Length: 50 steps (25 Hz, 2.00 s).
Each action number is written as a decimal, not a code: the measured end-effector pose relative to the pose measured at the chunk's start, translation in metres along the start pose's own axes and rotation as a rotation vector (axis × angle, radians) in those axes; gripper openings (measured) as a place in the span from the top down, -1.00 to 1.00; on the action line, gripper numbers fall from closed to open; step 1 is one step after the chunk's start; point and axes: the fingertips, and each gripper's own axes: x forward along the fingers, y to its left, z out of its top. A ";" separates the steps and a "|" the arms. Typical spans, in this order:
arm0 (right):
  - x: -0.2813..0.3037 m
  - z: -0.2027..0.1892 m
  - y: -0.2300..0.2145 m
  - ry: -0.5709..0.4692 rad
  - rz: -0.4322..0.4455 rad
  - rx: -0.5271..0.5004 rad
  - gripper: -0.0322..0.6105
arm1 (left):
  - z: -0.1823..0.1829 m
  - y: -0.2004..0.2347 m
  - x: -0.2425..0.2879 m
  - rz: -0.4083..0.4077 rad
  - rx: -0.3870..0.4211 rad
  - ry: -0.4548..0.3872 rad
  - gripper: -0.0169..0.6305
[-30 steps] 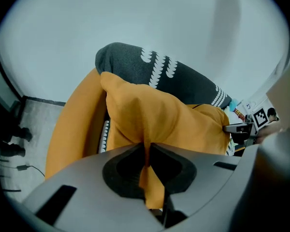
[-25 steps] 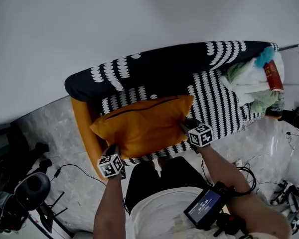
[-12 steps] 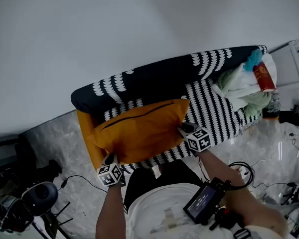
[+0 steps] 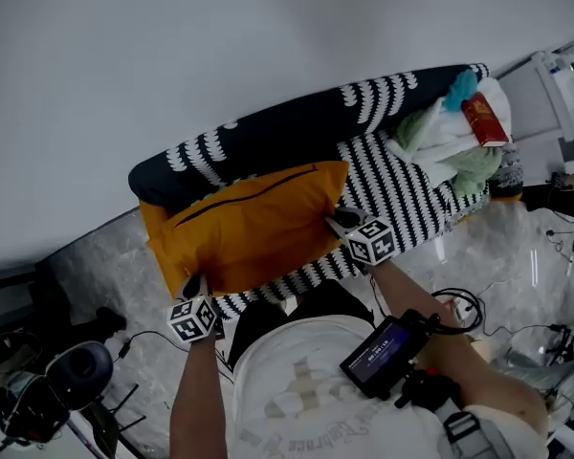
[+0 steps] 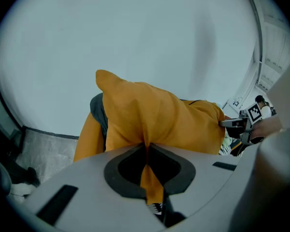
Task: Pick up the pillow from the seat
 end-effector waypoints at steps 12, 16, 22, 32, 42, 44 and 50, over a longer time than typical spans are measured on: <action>-0.038 0.056 0.044 -0.153 0.004 -0.008 0.72 | 0.042 0.004 -0.056 -0.031 0.064 -0.117 0.87; -0.057 0.076 0.057 -0.213 0.004 -0.025 0.72 | 0.060 0.002 -0.078 -0.039 0.079 -0.174 0.87; -0.083 0.106 0.087 -0.304 -0.004 -0.073 0.72 | 0.088 0.008 -0.111 -0.063 0.092 -0.275 0.87; -0.128 0.163 0.108 -0.459 -0.030 -0.142 0.74 | 0.140 -0.007 -0.153 -0.092 0.141 -0.430 0.88; -0.169 0.190 0.131 -0.571 -0.049 -0.180 0.75 | 0.171 -0.015 -0.190 -0.120 0.186 -0.543 0.88; -0.172 0.185 0.133 -0.571 -0.052 -0.181 0.76 | 0.167 -0.016 -0.193 -0.119 0.192 -0.543 0.88; -0.179 0.171 0.123 -0.561 -0.064 -0.161 0.76 | 0.160 -0.027 -0.187 -0.134 0.197 -0.525 0.88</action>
